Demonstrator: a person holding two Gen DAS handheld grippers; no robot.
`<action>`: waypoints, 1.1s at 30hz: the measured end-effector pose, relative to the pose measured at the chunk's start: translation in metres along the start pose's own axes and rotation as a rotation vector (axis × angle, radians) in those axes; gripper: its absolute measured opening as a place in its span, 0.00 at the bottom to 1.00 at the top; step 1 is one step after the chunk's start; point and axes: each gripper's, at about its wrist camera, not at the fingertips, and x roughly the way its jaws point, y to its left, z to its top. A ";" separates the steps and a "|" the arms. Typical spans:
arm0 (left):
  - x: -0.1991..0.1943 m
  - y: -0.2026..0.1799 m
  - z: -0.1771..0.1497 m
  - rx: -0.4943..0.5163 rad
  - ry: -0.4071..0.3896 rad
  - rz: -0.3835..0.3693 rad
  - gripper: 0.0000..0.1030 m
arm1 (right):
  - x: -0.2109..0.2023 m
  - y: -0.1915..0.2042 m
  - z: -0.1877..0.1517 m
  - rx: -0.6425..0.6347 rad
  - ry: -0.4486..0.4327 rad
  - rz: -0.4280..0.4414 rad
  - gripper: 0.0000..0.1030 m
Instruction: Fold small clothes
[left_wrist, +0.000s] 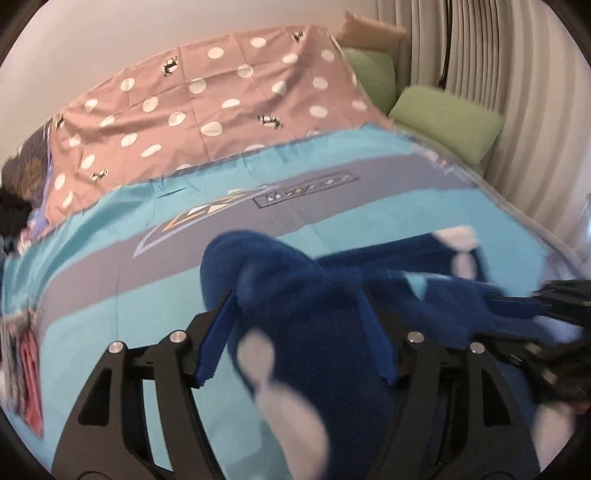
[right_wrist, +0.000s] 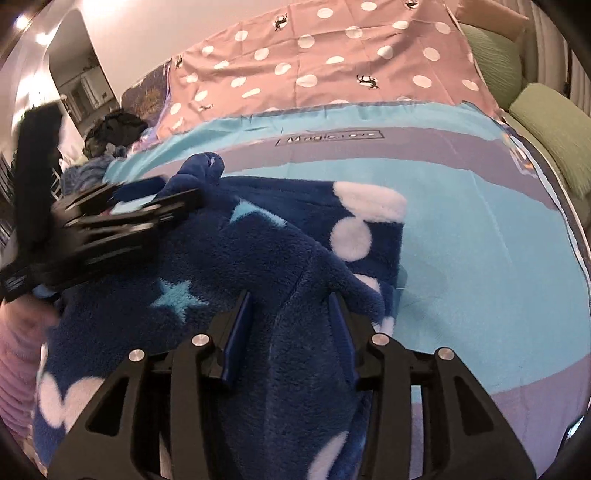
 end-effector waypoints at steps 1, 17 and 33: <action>-0.021 -0.002 -0.005 0.006 -0.034 -0.026 0.69 | -0.013 -0.003 -0.001 0.029 -0.005 0.007 0.48; -0.069 -0.022 -0.113 -0.060 -0.001 -0.222 0.88 | -0.069 0.058 -0.109 -0.045 -0.088 -0.080 0.65; -0.122 -0.038 -0.124 -0.076 -0.100 -0.171 0.85 | -0.121 0.053 -0.139 0.050 -0.075 -0.068 0.67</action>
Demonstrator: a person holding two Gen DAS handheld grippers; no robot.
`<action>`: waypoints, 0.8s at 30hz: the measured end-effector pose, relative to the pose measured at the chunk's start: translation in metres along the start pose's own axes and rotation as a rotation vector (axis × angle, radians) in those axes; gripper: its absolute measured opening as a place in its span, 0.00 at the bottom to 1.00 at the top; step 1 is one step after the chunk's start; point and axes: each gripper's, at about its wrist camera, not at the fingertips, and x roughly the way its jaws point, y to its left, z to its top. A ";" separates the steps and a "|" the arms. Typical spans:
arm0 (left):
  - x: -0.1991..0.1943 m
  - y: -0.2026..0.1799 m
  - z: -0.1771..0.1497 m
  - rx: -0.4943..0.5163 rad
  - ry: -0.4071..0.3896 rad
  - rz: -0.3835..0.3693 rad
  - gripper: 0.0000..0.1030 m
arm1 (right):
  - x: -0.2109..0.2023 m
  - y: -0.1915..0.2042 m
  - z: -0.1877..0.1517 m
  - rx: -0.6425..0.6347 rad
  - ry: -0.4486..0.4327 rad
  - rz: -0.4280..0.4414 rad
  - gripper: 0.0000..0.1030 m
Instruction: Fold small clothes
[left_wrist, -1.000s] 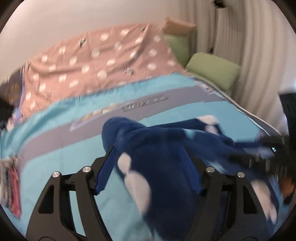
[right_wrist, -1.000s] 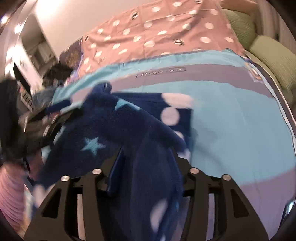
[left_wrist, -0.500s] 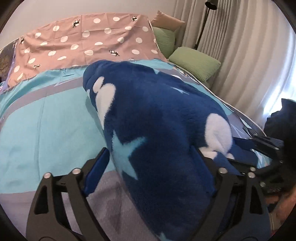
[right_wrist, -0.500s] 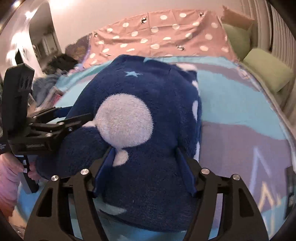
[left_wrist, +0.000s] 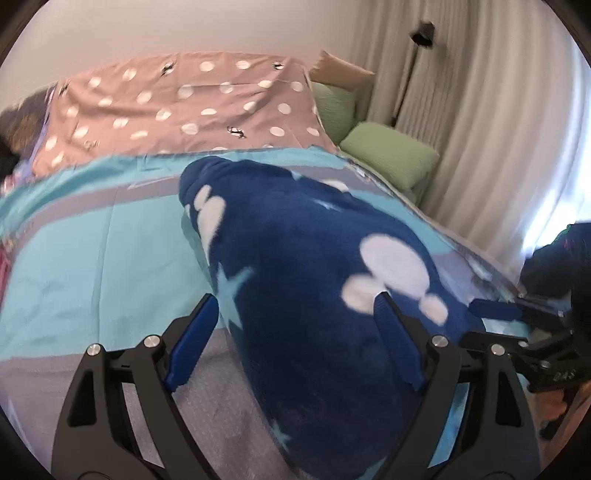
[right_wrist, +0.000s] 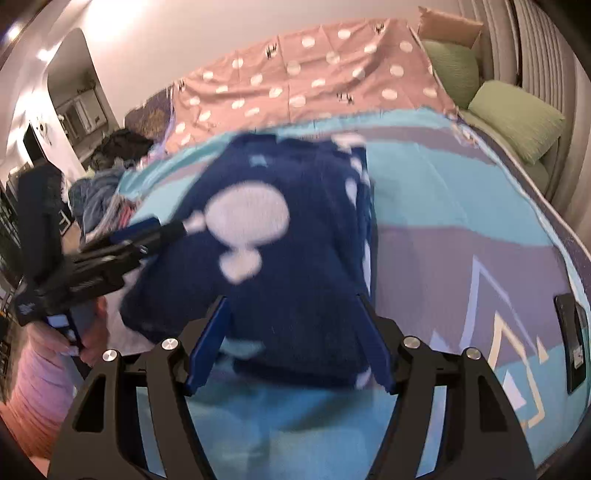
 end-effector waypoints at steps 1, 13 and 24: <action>0.005 -0.006 -0.004 0.038 0.006 0.030 0.86 | 0.008 -0.004 -0.006 0.011 0.027 -0.022 0.68; 0.019 0.009 -0.007 -0.048 0.029 -0.049 0.88 | 0.013 -0.068 -0.045 0.449 0.123 0.215 0.79; 0.020 0.012 -0.011 -0.074 0.034 -0.071 0.88 | 0.026 -0.055 -0.046 0.664 0.162 0.358 0.92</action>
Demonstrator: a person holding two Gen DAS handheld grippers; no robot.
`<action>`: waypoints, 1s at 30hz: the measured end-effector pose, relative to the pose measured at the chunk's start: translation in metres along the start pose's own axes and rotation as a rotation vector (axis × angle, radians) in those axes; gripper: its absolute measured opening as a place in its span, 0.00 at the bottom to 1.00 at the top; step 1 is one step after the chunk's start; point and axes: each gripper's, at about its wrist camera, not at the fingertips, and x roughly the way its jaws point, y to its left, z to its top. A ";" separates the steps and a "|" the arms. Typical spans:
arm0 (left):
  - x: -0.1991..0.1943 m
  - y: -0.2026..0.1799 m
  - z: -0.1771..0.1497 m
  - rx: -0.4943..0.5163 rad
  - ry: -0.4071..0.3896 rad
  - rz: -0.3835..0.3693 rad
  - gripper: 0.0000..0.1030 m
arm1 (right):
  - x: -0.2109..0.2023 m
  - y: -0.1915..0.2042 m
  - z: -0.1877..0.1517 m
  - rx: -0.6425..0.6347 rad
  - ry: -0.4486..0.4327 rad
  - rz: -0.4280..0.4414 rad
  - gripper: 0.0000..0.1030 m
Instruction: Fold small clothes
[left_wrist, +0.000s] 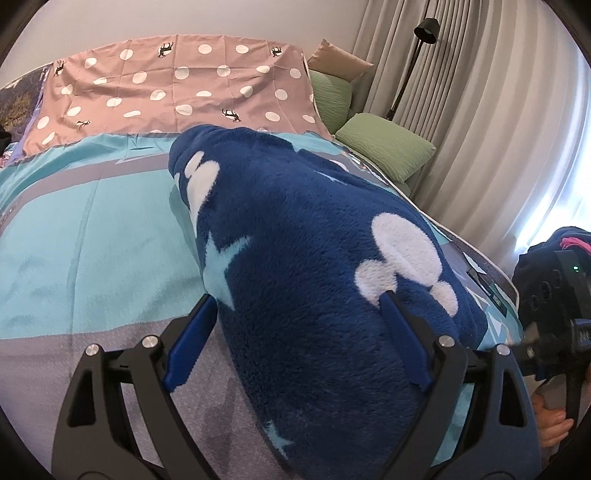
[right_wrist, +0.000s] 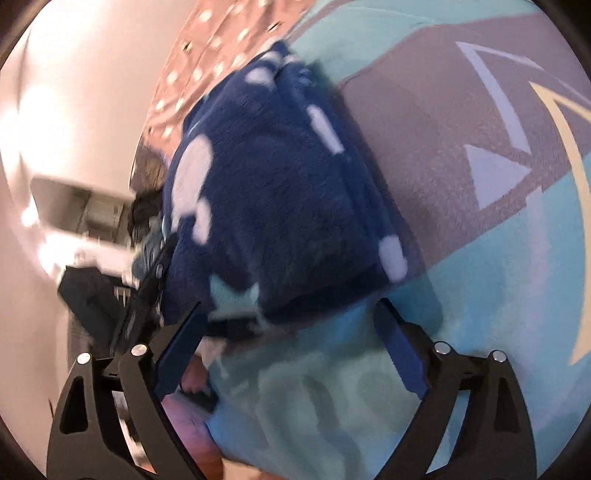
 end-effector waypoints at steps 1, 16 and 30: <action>0.001 0.001 0.000 -0.004 0.001 -0.003 0.88 | 0.000 0.001 0.000 0.016 -0.025 0.008 0.92; 0.006 0.006 0.000 -0.050 0.015 -0.036 0.90 | 0.026 0.030 -0.005 0.178 -0.279 -0.108 0.99; 0.113 0.133 0.091 -0.512 0.153 -0.267 0.95 | 0.019 0.020 0.004 0.098 -0.207 -0.015 0.70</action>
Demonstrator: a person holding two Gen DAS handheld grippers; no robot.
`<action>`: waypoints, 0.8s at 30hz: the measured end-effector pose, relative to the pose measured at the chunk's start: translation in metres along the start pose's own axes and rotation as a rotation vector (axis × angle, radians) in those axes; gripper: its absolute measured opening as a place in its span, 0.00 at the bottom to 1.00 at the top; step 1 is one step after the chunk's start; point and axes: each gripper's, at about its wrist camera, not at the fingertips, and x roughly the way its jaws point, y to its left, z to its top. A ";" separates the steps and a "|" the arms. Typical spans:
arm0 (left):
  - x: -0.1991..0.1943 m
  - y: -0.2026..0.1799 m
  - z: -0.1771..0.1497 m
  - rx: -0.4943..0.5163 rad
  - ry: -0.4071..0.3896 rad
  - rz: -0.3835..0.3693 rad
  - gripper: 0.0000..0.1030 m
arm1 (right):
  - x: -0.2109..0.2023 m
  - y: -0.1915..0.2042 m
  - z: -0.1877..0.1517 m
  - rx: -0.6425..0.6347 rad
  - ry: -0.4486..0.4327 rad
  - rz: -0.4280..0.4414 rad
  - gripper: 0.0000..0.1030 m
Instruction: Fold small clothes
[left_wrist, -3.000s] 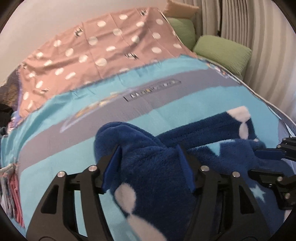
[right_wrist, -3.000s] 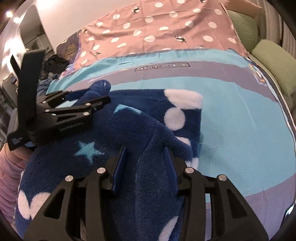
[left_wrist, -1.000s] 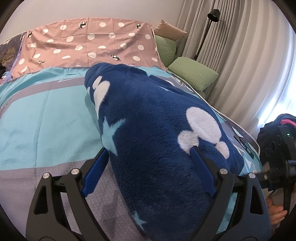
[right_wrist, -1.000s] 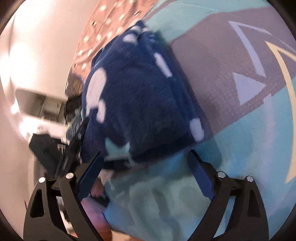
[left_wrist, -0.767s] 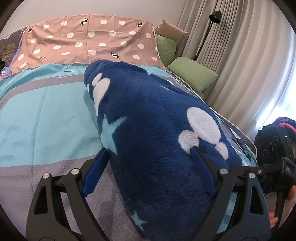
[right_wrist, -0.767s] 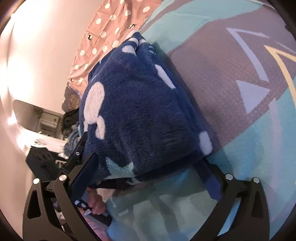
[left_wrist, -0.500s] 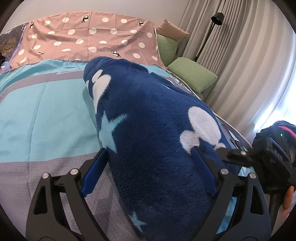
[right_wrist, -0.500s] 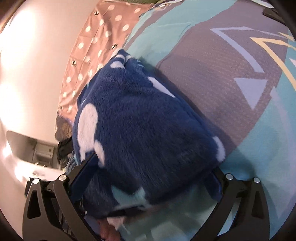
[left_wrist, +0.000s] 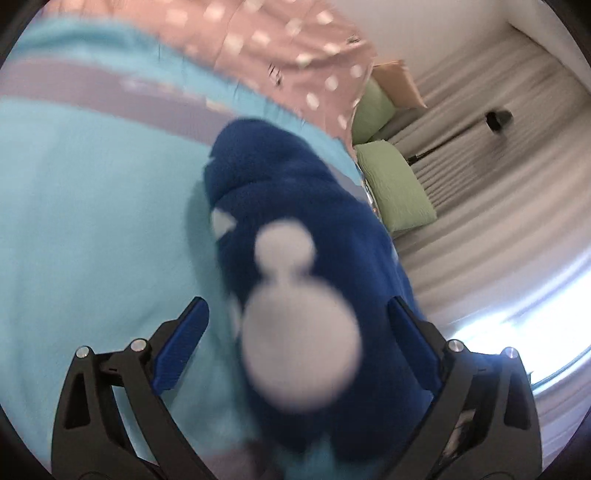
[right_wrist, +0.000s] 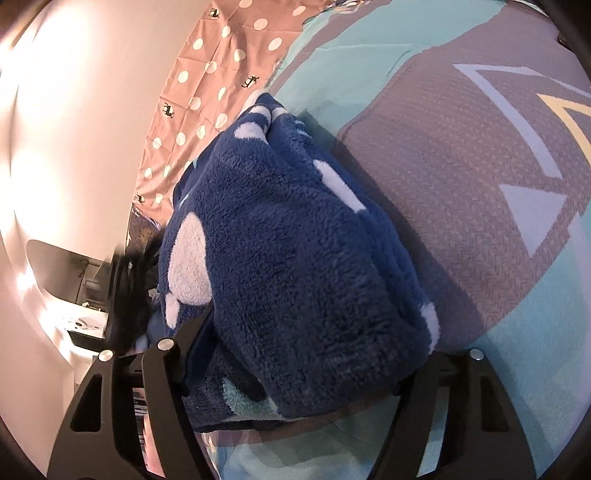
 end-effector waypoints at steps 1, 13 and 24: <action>0.012 0.001 0.008 0.004 0.013 -0.001 0.93 | 0.000 0.000 0.002 -0.009 0.004 0.000 0.70; -0.057 -0.083 0.115 0.322 -0.317 0.208 0.39 | 0.039 0.163 0.114 -0.664 -0.088 -0.004 0.45; -0.099 -0.027 0.277 0.236 -0.558 0.542 0.40 | 0.251 0.313 0.261 -0.783 0.117 0.160 0.46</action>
